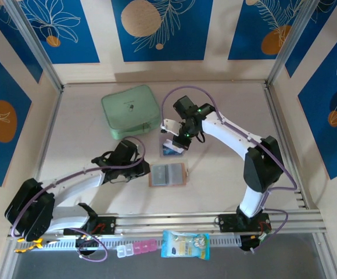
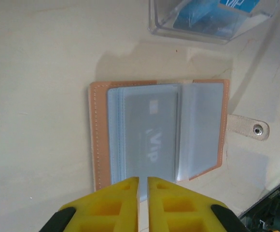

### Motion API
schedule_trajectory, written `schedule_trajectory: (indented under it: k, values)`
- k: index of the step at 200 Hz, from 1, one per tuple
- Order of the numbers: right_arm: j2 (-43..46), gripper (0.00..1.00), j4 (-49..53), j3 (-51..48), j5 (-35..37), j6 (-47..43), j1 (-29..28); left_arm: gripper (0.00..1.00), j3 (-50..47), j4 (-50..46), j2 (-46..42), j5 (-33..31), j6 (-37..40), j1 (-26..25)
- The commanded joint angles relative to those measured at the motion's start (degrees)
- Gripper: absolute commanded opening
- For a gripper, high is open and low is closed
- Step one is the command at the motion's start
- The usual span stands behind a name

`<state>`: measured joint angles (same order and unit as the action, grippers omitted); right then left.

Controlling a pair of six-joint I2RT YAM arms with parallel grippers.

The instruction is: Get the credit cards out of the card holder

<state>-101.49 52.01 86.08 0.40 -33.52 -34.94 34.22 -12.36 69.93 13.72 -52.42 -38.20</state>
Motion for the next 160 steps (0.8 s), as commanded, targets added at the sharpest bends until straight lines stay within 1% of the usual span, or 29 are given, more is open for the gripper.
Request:
schedule_trajectory:
  k: [1, 30, 89, 128, 160]
  values:
    - [-2.7, 0.0, 4.7, 4.5, 0.7, -7.3, 1.2, 0.13, -1.3, -2.7, -2.0, -1.6, -0.1, 1.3]
    - [-6.2, 0.0, 5.9, 9.4, 1.0, -10.1, 2.3, 0.14, -1.8, -4.0, -3.7, -2.0, -0.1, 2.3]
    - [-13.4, 0.0, 8.6, 18.5, 0.9, -12.7, 3.5, 0.15, -1.9, -5.2, -5.3, -2.1, 0.3, 4.2]
    - [-16.5, 0.0, 8.9, 21.4, 1.0, -13.9, 3.7, 0.15, -2.0, -5.5, -5.3, -1.9, 0.6, 4.9]
    - [-18.2, 0.0, 8.9, 21.8, 0.8, -14.5, 3.7, 0.15, -2.0, -5.6, -4.8, -1.6, 0.6, 5.4]
